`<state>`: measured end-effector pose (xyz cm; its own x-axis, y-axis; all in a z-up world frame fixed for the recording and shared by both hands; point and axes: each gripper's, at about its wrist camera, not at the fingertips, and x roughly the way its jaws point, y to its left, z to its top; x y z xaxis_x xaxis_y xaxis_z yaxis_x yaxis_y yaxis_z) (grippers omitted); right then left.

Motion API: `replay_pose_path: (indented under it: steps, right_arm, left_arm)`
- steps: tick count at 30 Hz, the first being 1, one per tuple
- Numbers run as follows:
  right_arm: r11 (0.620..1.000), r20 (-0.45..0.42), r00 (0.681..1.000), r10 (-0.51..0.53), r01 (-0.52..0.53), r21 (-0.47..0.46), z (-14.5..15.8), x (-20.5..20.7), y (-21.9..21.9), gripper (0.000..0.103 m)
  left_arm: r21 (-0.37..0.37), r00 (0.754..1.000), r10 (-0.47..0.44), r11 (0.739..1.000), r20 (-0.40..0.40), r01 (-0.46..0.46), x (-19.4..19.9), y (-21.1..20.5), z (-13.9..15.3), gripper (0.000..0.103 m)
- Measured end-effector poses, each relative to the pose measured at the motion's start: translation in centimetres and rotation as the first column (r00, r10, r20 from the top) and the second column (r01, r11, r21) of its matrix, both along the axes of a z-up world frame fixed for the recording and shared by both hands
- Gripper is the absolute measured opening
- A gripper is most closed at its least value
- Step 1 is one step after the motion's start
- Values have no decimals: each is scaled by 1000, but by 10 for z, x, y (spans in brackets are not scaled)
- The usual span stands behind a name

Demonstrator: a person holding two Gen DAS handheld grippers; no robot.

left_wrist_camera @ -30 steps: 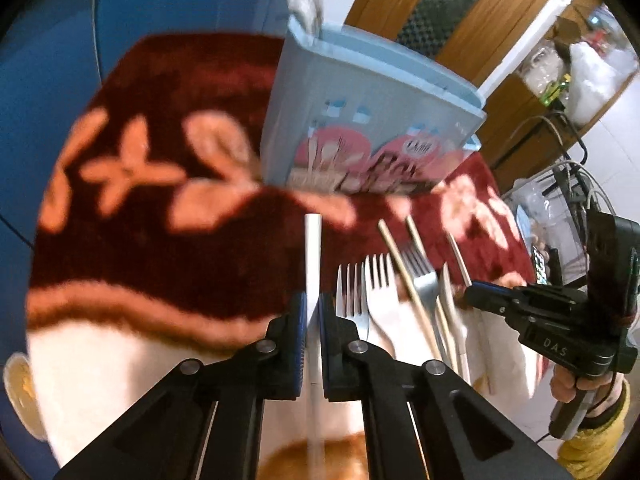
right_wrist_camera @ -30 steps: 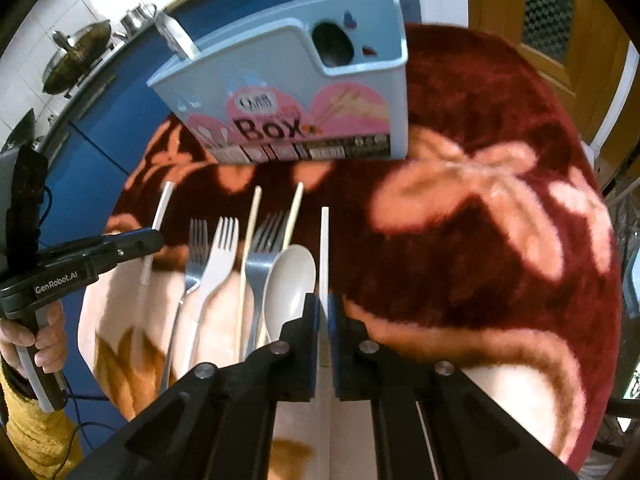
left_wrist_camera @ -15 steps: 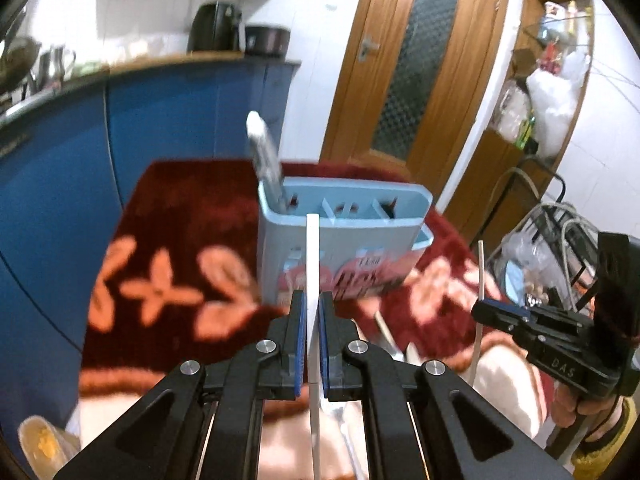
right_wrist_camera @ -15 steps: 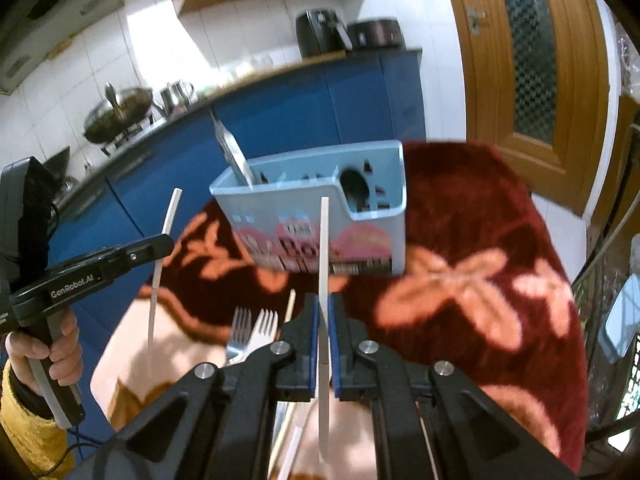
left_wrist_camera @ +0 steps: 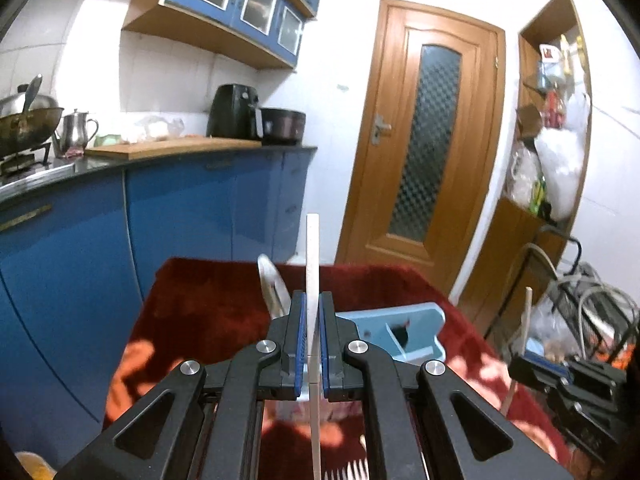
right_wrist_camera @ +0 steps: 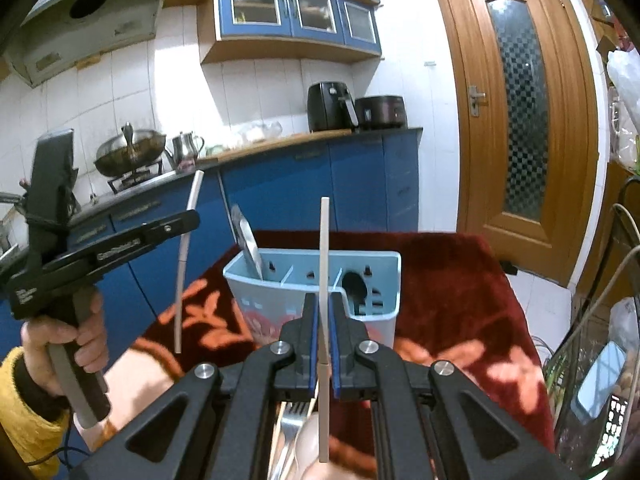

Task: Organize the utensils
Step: 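Lift the chopstick with the left tool while the right tool carries its chopstick to the box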

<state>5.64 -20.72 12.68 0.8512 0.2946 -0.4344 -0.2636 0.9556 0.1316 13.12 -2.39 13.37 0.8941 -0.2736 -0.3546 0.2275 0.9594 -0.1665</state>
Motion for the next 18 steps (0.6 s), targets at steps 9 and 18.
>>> replay_pose_path:
  steps: [9, 18]
  right_arm:
    - [1000, 66, 998, -21, 20, 20, 17, 28, -8, 6]
    - [998, 130, 990, -57, 54, 20, 32, 61, -14, 6]
  left_arm:
    - [-71, 984, 90, 994, 152, -80, 28, 2, 18, 6]
    - [-92, 958, 157, 986, 239, -138, 48, 1, 11, 6]
